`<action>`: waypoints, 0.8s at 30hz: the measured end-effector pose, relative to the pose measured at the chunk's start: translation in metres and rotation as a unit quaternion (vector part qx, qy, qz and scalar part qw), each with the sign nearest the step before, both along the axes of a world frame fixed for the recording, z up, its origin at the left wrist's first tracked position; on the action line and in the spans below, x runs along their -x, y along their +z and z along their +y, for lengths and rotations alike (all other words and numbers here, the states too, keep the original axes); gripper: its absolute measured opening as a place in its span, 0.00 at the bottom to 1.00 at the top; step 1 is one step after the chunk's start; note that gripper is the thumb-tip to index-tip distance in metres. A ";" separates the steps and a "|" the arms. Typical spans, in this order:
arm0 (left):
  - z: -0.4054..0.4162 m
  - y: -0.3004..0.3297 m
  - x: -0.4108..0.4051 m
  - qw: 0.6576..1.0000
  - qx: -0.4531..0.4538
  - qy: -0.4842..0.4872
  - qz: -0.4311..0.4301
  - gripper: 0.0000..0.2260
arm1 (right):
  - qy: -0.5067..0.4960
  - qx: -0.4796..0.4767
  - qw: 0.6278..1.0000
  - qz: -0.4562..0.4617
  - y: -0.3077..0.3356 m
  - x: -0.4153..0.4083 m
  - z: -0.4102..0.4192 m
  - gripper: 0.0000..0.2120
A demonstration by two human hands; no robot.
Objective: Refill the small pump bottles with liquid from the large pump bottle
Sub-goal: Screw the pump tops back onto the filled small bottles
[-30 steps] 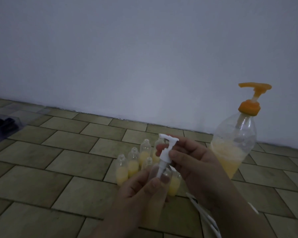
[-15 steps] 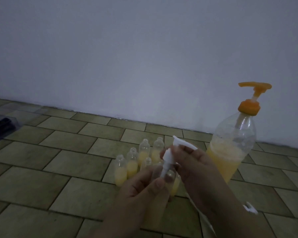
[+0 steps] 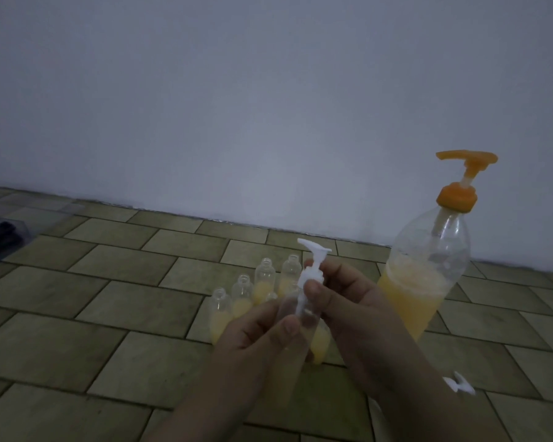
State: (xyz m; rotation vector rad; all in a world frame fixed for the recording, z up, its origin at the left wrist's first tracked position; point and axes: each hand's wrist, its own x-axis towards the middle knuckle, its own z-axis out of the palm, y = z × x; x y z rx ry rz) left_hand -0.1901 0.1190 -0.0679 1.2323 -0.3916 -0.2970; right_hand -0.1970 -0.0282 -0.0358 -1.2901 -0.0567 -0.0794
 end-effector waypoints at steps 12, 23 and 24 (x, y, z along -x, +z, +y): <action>-0.008 -0.003 0.005 0.998 -0.035 0.014 -0.047 0.16 | -0.036 0.006 0.999 0.019 -0.001 0.007 0.002 0.12; -0.003 -0.015 -0.003 0.935 -0.210 0.155 -0.239 0.20 | -0.076 0.005 0.997 0.000 -0.001 0.010 0.002 0.09; -0.005 -0.017 -0.004 0.919 -0.231 0.180 -0.265 0.21 | -0.091 -0.006 0.996 -0.001 -0.001 0.010 0.006 0.07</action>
